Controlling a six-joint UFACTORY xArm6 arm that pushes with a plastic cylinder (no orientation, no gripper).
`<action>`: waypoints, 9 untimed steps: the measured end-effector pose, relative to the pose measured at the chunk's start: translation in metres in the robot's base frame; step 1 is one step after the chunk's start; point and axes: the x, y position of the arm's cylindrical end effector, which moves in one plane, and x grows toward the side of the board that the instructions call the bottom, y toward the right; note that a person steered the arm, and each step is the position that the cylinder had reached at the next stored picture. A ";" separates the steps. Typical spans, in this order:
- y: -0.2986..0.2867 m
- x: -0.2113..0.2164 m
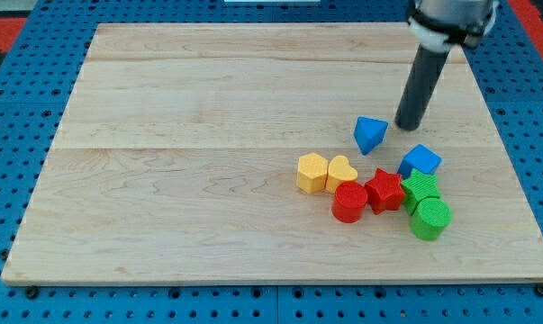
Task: Place the triangle above the heart
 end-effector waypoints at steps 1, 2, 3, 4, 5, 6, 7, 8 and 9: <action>-0.022 -0.042; -0.038 -0.024; -0.027 0.024; -0.024 -0.034; -0.097 -0.041; -0.134 -0.035; -0.131 -0.013; -0.032 0.005; -0.022 0.020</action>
